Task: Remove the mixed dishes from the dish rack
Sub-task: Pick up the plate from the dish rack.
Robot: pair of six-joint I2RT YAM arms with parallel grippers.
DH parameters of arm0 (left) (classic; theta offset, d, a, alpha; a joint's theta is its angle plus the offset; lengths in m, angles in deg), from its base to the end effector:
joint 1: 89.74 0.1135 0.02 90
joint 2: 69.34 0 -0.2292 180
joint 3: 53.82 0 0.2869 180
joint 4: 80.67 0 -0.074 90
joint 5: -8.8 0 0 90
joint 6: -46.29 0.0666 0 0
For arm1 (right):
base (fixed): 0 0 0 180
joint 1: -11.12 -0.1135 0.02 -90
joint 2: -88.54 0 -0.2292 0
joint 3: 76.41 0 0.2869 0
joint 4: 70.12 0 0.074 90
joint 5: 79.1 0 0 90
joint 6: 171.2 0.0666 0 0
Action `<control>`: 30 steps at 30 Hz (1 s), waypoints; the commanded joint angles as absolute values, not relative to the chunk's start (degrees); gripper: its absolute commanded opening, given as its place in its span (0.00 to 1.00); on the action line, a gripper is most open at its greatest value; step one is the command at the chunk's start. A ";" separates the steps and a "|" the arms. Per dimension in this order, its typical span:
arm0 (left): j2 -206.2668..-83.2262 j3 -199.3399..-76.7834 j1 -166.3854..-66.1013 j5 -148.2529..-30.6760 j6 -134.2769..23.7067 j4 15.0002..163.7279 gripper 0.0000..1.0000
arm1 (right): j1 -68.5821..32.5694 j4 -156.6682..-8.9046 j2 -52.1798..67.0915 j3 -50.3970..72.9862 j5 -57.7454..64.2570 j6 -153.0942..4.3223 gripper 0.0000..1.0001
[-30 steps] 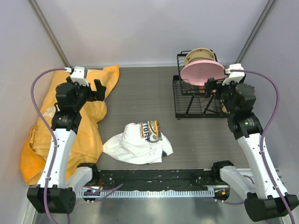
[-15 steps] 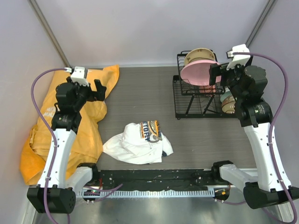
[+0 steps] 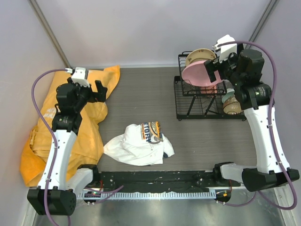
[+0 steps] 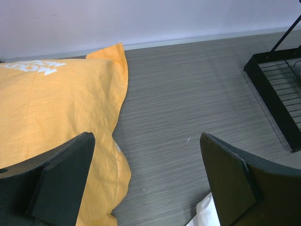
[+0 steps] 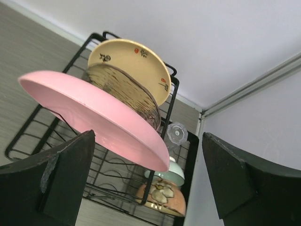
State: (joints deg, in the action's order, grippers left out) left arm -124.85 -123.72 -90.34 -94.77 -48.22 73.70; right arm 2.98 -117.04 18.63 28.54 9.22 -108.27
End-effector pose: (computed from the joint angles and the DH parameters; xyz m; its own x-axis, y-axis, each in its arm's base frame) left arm 0.3040 -0.0188 0.3467 -0.2132 -0.0742 -0.9742 0.2242 0.9668 -0.1227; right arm 0.3103 0.0464 0.4645 -0.1041 -0.4744 -0.8741 -0.2441 0.8642 -0.4400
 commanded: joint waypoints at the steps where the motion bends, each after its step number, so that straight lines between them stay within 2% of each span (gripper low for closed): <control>1: -124.62 -123.90 -90.01 -95.70 -48.54 75.57 1.00 | 3.12 -122.88 15.77 31.55 8.35 -119.41 0.99; 5: -124.45 -123.73 -90.01 -95.71 -48.10 75.40 1.00 | 3.12 -123.67 13.40 32.78 8.52 -121.80 0.98; 8: -124.36 -123.46 -90.01 -95.79 -47.93 75.57 1.00 | 3.12 -124.38 11.90 33.74 8.87 -123.56 0.92; 12: -124.27 -123.20 -90.01 -95.88 -47.84 75.66 1.00 | 3.12 -124.29 10.84 34.27 10.01 -124.53 0.79; 20: -124.10 -122.93 -90.01 -95.79 -47.75 75.92 1.00 | 3.12 -123.68 11.28 33.92 10.63 -125.58 0.62; 26: -123.66 -122.50 -90.01 -95.88 -47.66 76.27 1.00 | 3.12 -123.24 11.63 34.10 13.79 -126.38 0.41; 30: -123.66 -122.32 -90.01 -95.97 -47.84 76.54 1.00 | 3.12 -122.80 11.63 34.19 14.94 -126.64 0.33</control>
State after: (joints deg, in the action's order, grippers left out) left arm -124.74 -122.49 -90.34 -94.92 -47.96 73.74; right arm 2.98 -124.69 10.41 31.78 12.61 -126.04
